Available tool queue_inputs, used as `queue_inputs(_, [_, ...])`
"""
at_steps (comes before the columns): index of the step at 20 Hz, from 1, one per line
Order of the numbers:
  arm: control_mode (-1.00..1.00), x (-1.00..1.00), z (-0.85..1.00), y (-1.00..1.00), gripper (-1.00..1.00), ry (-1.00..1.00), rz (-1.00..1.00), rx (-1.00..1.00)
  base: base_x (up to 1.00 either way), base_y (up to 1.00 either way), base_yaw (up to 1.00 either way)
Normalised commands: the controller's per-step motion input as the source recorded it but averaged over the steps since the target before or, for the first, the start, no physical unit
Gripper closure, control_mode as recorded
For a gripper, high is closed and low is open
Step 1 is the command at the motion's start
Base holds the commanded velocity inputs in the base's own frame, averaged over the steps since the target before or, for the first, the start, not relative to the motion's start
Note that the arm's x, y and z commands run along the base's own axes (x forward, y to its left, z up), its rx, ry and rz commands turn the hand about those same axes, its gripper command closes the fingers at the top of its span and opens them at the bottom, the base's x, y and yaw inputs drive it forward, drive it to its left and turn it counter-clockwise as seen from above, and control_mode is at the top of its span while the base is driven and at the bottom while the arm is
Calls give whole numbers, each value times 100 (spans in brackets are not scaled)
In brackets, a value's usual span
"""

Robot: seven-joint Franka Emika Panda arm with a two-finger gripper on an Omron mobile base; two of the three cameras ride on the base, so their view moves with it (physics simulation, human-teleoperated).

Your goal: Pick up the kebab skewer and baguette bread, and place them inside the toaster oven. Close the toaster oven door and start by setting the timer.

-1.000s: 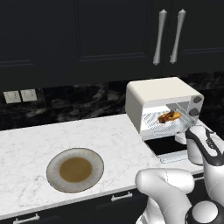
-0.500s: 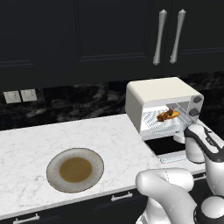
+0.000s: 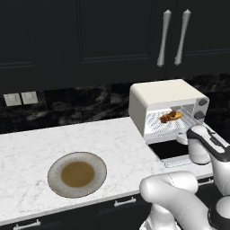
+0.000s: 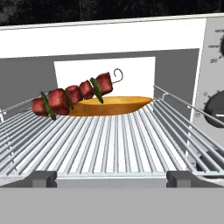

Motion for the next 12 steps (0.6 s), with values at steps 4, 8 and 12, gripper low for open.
queue_inputs(4, [-100, 16, 0, 0, -100, 0, 0, 0, 0, 0, 0])
queue_inputs(8, [-100, 18, 0, 0, -100, 0, 0, 0, 0, 0, 0])
queue_inputs(12, [-100, 22, 0, 0, -100, 0, 0, 0, 0, 0, 0])
